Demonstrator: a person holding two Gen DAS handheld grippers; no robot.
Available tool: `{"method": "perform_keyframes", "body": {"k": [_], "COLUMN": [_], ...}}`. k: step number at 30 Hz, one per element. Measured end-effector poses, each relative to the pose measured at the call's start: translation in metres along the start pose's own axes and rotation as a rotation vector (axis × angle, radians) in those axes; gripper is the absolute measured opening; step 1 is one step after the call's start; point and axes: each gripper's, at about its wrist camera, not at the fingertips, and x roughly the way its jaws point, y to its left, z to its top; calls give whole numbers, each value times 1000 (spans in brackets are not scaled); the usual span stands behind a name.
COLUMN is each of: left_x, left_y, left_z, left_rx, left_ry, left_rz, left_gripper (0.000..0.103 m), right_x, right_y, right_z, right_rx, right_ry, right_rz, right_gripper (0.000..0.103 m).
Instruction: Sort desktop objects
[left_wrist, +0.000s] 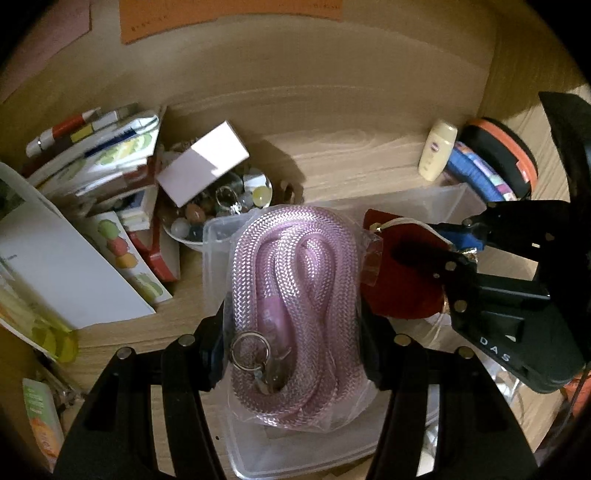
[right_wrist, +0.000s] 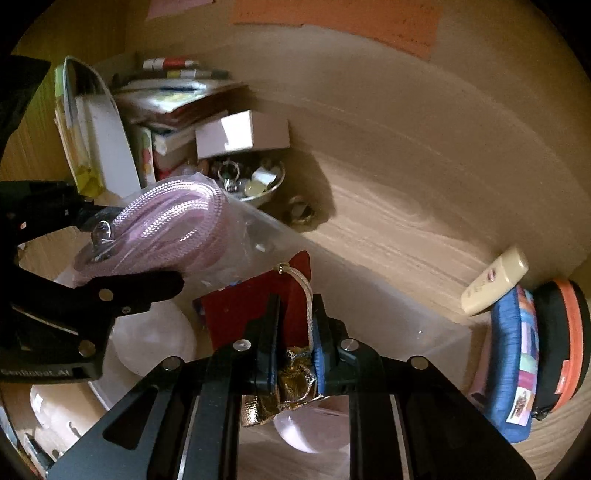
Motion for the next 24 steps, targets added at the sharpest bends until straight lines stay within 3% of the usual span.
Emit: {"method": "perform_keyframes", "body": {"k": [10,12,14,18,21,24], "left_x": [2,2,2,-2,-5,-13], "left_y": [-6,-5,-4,-4,-5,-8], "left_z": [-2,-2,-3,-4,-3,-2], "left_rx": [34,31,33,33,23,36], "left_ry": [16,20,22,21,18,1], "left_rz": [22,18,19,33,43,79], "left_gripper": [59,59,59,61,63,68], "right_x": [2,1,-4,-17,-24,-34], "right_y": [6,8,9,9,8,2], "right_z": [-3,-4,-6,-9,-13,-17], "right_rx": [-31,-42,-60,-66,-65,-42], "right_ry": [26,34,11,-22,-28,-40], "right_rz": [-21,-22,-53,-82,-125,-149], "right_gripper": [21,40,50,57,71,72]}}
